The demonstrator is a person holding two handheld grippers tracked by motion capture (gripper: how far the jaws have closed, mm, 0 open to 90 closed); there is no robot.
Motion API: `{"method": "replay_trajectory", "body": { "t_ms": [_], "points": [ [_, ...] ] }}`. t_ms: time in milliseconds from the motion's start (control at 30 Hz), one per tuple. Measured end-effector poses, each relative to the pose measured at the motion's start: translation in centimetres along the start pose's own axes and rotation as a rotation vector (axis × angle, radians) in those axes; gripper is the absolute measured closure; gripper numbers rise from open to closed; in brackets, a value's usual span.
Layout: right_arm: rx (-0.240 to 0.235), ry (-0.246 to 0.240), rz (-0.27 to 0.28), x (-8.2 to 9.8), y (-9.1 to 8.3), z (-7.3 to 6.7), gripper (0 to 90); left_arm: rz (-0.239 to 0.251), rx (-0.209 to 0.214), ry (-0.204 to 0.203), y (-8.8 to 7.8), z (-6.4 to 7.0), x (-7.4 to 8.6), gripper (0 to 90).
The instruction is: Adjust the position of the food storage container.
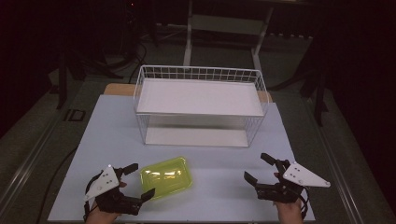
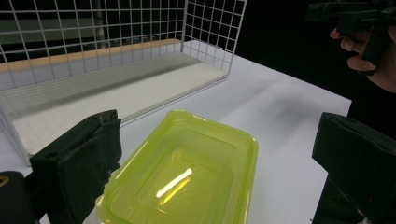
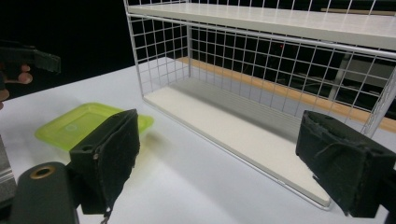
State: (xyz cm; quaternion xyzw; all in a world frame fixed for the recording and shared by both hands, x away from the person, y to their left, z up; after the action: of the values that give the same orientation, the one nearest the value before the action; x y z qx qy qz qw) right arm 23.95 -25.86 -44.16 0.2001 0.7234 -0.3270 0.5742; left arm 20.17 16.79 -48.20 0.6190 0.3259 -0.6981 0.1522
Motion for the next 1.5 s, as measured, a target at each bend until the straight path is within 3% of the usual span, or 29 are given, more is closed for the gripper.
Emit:
{"method": "replay_trajectory", "body": {
  "t_ms": [233,300,400,433,467,500,567,733,833,933,1067,1100,1133,1167,1267,1500],
  "points": [
    [0.03,-0.013,0.009,-0.2,0.0,-0.2,12.9,-0.01,0.017,-0.019,-0.4,-0.9,-0.1,2.0],
    [0.011,-0.006,0.012,-0.2,0.0,-0.4,12.9,-0.017,0.02,-0.03,-0.7,-1.2,-0.1,2.0],
    [0.013,-0.004,0.015,-0.3,0.1,-0.5,12.9,-0.034,0.011,-0.009,-1.0,-1.5,0.0,2.0],
    [0.013,0.0,0.015,-0.3,0.1,-0.5,13.0,-0.073,0.002,-0.01,-1.2,-1.9,0.2,2.0],
    [0.013,0.001,0.013,-0.3,0.2,-0.5,13.1,-0.073,0.002,-0.01,-1.2,-1.9,0.2,2.0],
    [0.012,0.0,0.009,-0.2,0.2,-0.4,13.1,-0.112,-0.018,-0.025,-1.3,-2.3,0.5,2.6],
    [0.001,0.002,-0.002,-0.2,0.4,-0.4,13.0,-0.139,-0.031,-0.028,-1.5,-2.7,1.0,5.2],
    [-0.012,0.013,-0.013,-0.1,0.5,-0.2,13.1,-0.198,-0.05,-0.001,-1.7,-3.4,2.2,26.4],
    [-0.01,0.013,-0.017,-0.1,0.5,-0.2,13.3,-0.216,-0.028,0.007,-1.7,-3.6,2.8,49.9],
    [-0.011,0.014,-0.023,-0.1,0.6,-0.2,13.3,-0.224,-0.014,0.026,-1.7,-3.5,3.1,65.4],
    [-0.017,0.016,-0.026,0.0,0.6,-0.1,13.5,-0.259,-0.03,0.072,-1.3,-3.6,3.8,81.3],
    [-0.018,0.015,-0.026,0.0,0.6,-0.1,13.4,-0.271,-0.011,0.105,-1.0,-3.5,4.2,86.6],
    [-0.018,0.015,-0.026,0.0,0.6,-0.1,13.4,-0.271,-0.011,0.105,-1.0,-3.5,4.2,89.2],
    [-0.018,0.014,-0.026,0.0,0.6,-0.1,13.6,-0.287,-0.004,0.135,-0.8,-3.4,4.5,90.0],
    [-0.021,0.016,-0.027,0.0,0.6,-0.1,13.6,-0.294,0.002,0.145,-0.4,-3.3,4.8,90.0],
    [-0.027,0.018,-0.033,0.0,0.7,-0.2,13.9,-0.31,-0.018,0.126,0.4,-3.9,5.0,90.0]
  ]
}}
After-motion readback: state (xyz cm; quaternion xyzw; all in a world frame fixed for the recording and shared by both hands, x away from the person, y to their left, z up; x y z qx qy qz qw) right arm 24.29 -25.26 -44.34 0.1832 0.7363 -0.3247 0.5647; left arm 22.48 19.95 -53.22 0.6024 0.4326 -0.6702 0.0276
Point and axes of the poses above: each handheld gripper's, and its own axes: y roughly forward along the jaws, x roughly out of its underside, z roughly to its right, the point moved 3 cm from there along y, roughly forward along the jaws, and after that the axes turned 7 degrees about y, right-handed, at the moved point
